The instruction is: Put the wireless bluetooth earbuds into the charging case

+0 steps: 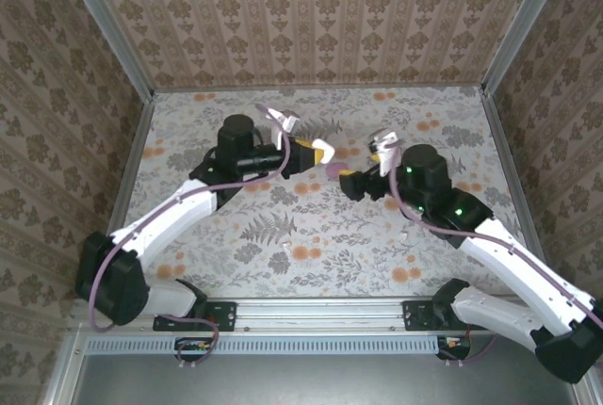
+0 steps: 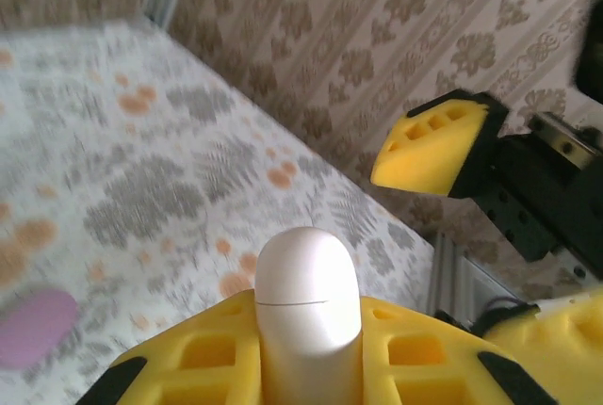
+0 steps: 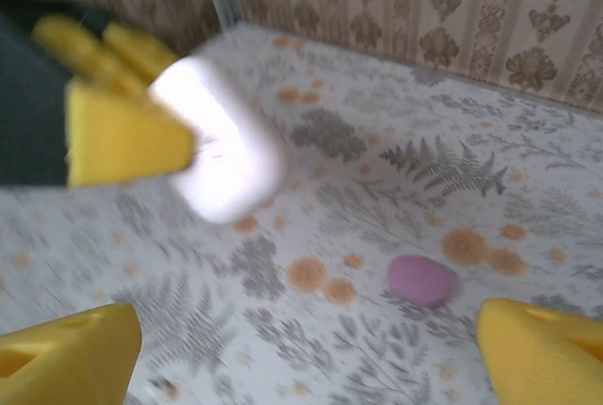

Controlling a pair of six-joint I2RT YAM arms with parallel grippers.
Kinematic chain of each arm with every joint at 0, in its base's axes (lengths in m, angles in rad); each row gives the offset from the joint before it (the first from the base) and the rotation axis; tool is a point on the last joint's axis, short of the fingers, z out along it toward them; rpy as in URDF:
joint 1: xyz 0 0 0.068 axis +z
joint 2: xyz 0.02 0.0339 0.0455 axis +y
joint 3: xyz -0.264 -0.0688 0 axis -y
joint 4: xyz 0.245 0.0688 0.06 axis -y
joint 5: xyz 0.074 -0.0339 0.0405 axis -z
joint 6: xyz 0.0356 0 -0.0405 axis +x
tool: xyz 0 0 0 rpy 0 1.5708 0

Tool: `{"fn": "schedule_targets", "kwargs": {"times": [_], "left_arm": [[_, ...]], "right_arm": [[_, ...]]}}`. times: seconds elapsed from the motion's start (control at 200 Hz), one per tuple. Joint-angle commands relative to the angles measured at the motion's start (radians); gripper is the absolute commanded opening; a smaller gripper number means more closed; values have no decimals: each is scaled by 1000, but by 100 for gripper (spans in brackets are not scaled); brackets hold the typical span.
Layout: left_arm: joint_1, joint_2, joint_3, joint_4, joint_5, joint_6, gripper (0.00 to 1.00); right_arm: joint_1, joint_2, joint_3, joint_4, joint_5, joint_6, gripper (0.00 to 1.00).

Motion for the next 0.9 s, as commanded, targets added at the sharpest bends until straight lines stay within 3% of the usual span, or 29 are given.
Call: {"fn": "schedule_targets", "kwargs": {"times": [0.0, 0.1, 0.27, 0.34, 0.52, 0.695, 0.895], "left_arm": [[-9, -76, -80, 222, -107, 112, 12], [-23, -127, -133, 300, -156, 206, 13], [-65, -169, -177, 379, -190, 350, 15], [-82, -175, -191, 403, -211, 384, 14], [-87, -176, -228, 515, -264, 348, 15], [-91, -180, -237, 532, -283, 371, 17], [-91, -150, -227, 579, -307, 388, 19]], "right_arm": [[-89, 6, -29, 154, -165, 398, 91], [-123, 53, -9, 227, -219, 649, 84], [-120, 175, 24, 455, -368, 932, 82], [-113, 230, 58, 473, -400, 1026, 79], [-75, 296, 113, 526, -463, 983, 79], [-66, 330, 118, 567, -471, 1166, 78], [-36, 351, 116, 591, -468, 1273, 78]]}}
